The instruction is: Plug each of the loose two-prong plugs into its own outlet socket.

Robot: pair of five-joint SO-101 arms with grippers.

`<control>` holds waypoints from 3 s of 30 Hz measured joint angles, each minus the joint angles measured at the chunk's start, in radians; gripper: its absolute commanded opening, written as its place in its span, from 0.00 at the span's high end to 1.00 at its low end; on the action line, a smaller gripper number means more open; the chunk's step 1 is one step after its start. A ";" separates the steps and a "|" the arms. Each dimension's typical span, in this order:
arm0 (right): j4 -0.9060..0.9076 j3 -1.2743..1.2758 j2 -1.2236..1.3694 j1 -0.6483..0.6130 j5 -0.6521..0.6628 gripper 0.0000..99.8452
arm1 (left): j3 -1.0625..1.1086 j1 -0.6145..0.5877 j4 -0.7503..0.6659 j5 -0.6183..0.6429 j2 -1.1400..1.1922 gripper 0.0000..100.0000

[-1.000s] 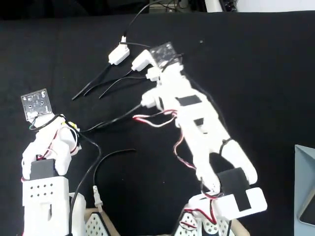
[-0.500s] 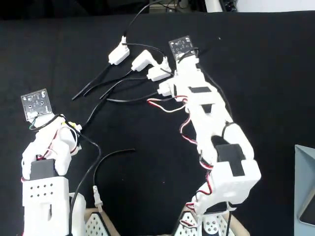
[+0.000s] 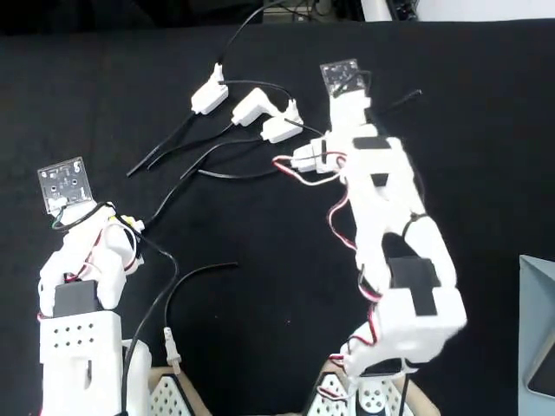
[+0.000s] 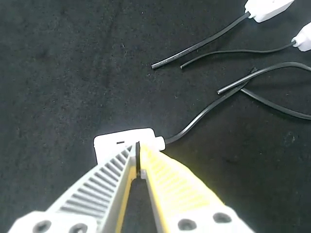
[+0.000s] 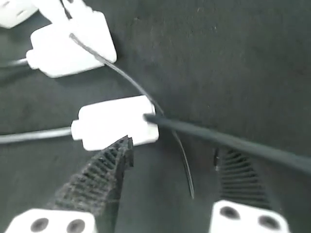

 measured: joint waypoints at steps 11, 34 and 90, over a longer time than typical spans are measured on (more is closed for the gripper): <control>0.414 0.095 -0.440 -0.196 0.000 0.73 | 0.000 -0.089 -0.017 0.000 0.000 0.97; 0.034 0.598 -0.476 -0.787 -0.005 0.81 | 0.000 -0.109 -0.037 0.005 0.000 0.97; 0.061 0.431 -0.442 -0.103 0.224 0.79 | 0.000 -0.109 -0.037 0.005 0.000 0.97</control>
